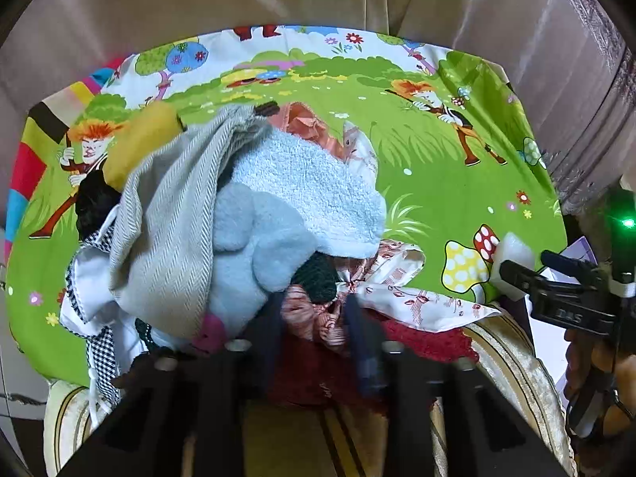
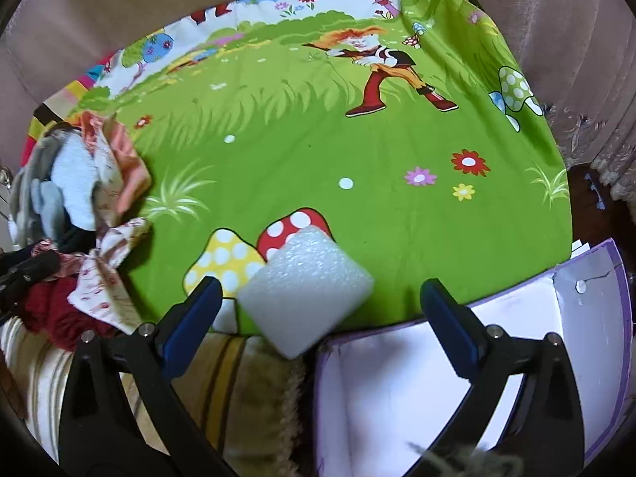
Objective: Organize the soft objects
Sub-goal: 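Grasp the white foam block with the right tool while the left tool grasps the floral ribbon, then carry both items over the purple-rimmed white box and open both tools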
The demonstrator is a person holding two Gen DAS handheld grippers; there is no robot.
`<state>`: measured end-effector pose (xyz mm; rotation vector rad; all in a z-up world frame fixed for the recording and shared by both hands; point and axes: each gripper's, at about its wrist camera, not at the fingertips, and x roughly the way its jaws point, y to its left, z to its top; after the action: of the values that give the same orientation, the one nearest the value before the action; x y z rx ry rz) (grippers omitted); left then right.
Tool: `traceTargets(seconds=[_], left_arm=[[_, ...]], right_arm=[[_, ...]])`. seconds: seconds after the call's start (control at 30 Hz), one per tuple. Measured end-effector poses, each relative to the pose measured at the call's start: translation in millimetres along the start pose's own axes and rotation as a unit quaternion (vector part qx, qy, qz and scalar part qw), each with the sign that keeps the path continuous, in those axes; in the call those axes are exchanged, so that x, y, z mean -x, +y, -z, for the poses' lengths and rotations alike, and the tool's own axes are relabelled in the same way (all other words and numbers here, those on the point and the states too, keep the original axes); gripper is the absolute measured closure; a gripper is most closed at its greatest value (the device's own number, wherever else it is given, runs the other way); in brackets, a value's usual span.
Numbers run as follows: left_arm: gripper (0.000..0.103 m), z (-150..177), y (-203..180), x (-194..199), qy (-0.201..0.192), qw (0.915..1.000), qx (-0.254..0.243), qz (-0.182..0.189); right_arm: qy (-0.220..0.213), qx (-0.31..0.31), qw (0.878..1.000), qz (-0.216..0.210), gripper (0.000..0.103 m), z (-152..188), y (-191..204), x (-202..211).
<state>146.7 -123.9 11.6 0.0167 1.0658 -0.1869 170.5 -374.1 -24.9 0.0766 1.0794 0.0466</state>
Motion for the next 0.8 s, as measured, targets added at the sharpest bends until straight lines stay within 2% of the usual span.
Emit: traceTargets(seconds=[0.1,0.33,0.57,0.8], left_arm=[[0.094,0.5,2.5,4.7,-0.006,0.9998,0.007,0.015],[0.097,-2.5,-2.2,23.0,-0.043,0.9988,0.014,0.022],[0.098,-8.7,-7.3,53.3,-0.084,0.9957,0.019,0.035],[0.098,-10.4,-24.0,87.9,-0.121,0.9912,0.008,0.053]], right_arm=[[0.012,0.003,1.0,-0.005,0.029,-0.5,0.4,-9.6],[-0.02,0.012,1.0,-0.008,0.031,0.0,3.6,0.6],[-0.074,0.004,0.997,-0.015,0.031,-1.3,-1.7,43.3],[-0.099,-0.007,0.995,-0.03,0.031,11.7,-9.6,79.1]])
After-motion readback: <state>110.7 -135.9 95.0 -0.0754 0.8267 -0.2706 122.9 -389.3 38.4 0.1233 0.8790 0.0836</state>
